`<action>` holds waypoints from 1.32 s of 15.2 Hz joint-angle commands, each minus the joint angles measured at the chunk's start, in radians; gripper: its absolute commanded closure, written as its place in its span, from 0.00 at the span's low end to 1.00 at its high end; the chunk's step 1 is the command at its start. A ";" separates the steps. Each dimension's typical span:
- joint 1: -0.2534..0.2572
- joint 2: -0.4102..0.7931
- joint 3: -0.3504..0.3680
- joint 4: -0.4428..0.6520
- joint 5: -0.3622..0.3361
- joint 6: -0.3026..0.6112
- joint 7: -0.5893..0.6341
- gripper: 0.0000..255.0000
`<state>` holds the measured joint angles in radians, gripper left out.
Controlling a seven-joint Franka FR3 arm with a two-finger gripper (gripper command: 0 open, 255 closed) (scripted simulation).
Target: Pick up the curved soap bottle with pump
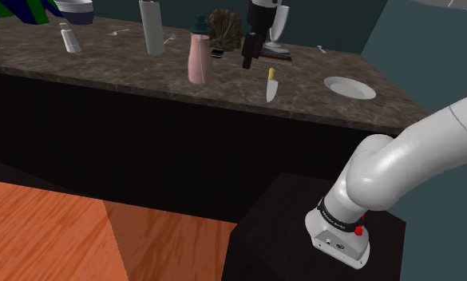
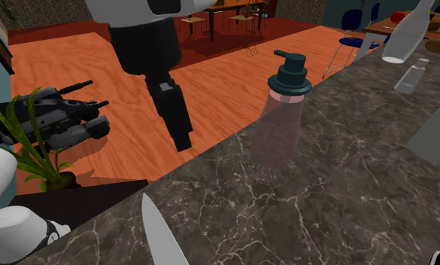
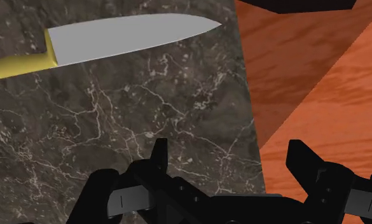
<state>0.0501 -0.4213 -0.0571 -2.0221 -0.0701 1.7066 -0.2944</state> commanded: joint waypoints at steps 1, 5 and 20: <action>0.008 0.066 -0.013 0.072 0.018 0.010 -0.035 0.00; 0.020 0.203 -0.036 0.248 0.062 0.001 -0.108 0.00; 0.015 0.515 -0.063 0.633 0.190 -0.022 -0.262 0.00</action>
<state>0.0654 0.1007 -0.1194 -1.3661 0.1198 1.6682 -0.5534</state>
